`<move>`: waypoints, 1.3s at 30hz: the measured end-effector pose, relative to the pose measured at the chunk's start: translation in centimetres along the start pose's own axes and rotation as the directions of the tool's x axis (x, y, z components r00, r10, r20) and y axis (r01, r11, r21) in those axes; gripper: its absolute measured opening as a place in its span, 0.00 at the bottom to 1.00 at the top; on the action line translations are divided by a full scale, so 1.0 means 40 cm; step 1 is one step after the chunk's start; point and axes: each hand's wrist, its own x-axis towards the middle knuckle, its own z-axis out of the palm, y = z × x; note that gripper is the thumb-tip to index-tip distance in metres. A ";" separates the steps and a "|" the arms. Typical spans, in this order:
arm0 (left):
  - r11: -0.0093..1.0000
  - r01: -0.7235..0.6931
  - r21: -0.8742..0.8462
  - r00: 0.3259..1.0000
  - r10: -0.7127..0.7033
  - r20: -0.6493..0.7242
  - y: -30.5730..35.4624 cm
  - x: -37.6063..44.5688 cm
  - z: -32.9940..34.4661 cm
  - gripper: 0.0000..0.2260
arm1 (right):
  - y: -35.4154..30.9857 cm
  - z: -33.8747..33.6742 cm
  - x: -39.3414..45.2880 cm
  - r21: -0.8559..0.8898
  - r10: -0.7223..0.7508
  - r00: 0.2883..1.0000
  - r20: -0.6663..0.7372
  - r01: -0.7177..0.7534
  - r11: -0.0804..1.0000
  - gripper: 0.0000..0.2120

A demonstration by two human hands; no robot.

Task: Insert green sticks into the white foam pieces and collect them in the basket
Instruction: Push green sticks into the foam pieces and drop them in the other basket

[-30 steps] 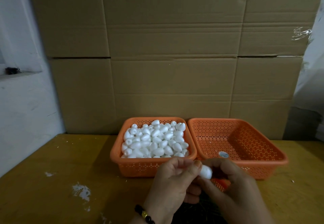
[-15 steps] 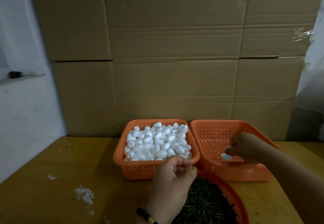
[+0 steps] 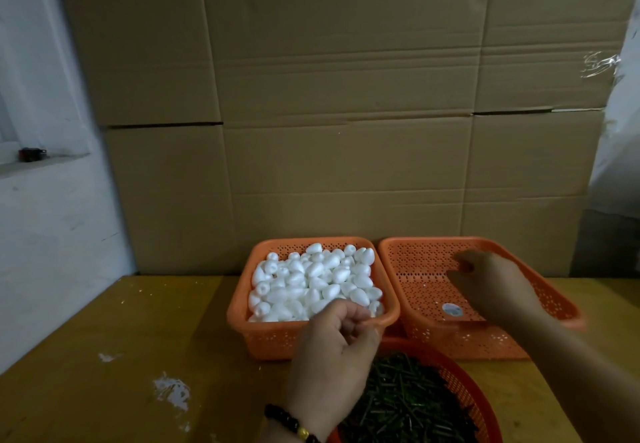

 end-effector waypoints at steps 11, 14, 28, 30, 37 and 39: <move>0.775 -0.086 0.626 0.984 -0.031 0.173 -0.006 0.213 -0.016 0.08 | -0.131 -0.042 -0.327 0.123 -0.474 0.775 0.417 0.469 0.875 0.25; 0.764 -0.075 0.640 0.946 -0.147 0.287 -0.010 0.237 0.012 0.10 | -0.141 -0.014 -0.343 0.090 -0.427 0.737 0.523 0.450 0.888 0.21; 0.289 -0.220 0.932 0.959 -0.113 0.261 -0.041 0.297 0.079 0.34 | -0.133 0.017 -0.365 0.036 -0.462 0.762 0.454 0.503 0.864 0.20; 0.297 -0.213 0.931 0.954 -0.144 0.264 -0.041 0.300 0.076 0.35 | -0.134 0.015 -0.361 0.036 -0.455 0.757 0.469 0.498 0.866 0.19; 0.936 0.132 0.326 0.965 -0.196 0.173 -0.055 0.268 -0.013 0.14 | -0.149 0.018 -0.371 0.027 -0.439 0.757 0.484 0.489 0.872 0.17; 0.981 0.176 0.077 0.977 -0.184 0.105 -0.054 0.238 -0.023 0.15 | -0.151 0.019 -0.372 0.030 -0.436 0.763 0.477 0.482 0.876 0.17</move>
